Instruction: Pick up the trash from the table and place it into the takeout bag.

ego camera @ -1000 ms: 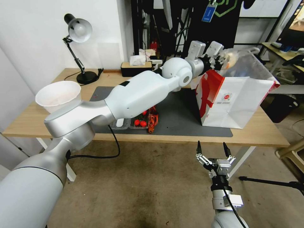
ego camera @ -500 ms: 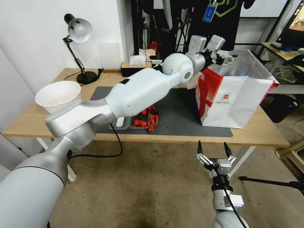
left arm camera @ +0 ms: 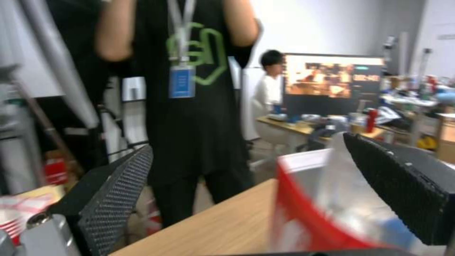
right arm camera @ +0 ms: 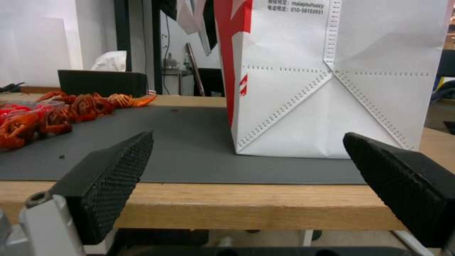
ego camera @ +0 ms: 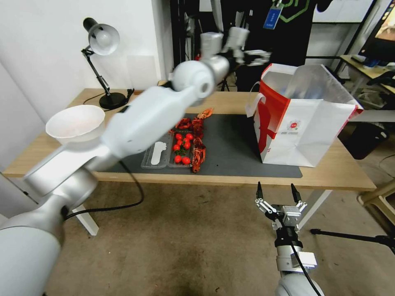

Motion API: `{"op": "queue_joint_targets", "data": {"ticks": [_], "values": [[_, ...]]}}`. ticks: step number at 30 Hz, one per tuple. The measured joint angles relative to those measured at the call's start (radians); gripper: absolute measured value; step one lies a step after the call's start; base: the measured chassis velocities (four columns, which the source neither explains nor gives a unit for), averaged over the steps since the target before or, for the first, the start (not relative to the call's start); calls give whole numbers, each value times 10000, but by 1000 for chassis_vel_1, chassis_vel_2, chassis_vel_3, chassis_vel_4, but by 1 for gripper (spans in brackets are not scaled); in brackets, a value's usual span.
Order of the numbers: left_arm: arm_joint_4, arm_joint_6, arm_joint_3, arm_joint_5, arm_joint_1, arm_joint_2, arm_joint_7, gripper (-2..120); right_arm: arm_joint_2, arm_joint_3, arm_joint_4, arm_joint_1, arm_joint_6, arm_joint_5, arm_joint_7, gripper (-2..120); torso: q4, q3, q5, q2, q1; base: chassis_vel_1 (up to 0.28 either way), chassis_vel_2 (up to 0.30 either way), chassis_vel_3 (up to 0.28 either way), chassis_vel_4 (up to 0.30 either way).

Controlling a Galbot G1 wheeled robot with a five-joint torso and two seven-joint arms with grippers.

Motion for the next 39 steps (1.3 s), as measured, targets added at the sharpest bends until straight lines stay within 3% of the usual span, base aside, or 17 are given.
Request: {"op": "queue_joint_targets", "data": {"ticks": [4, 19, 25, 30, 39], "values": [[-759, -1, -796, 106, 874, 863, -58, 100, -22, 0, 41, -32, -4, -3, 0, 100, -2, 0, 3, 0, 0, 0, 0, 0, 0], [-2711, -452, -2824, 693, 3685, 2893, -144, 100, -35, -22, 65, -72, -3, -48, 0, 100, -3, -1, 5, 1, 0, 0, 0, 0, 0], [-3871, -949, -4576, 1110, 5975, 3841, -60, 100, -61, -75, 19, -12, -6, -58, -1, 100, -1, -1, 4, 0, -1, 0, 0, 0, 0], [-4463, -1658, -5553, 1700, 7682, 4140, -22, 100, -72, -114, 1, -2, -11, -69, -4, 100, -2, -1, 4, 0, -1, 0, 0, 0, 0], [-5156, -2138, -7026, 2517, 9933, 3949, 45, 100, -64, -142, 1, -32, 20, -86, -8, 100, -4, -1, 7, 1, -1, 0, 0, 0, 0]]}}
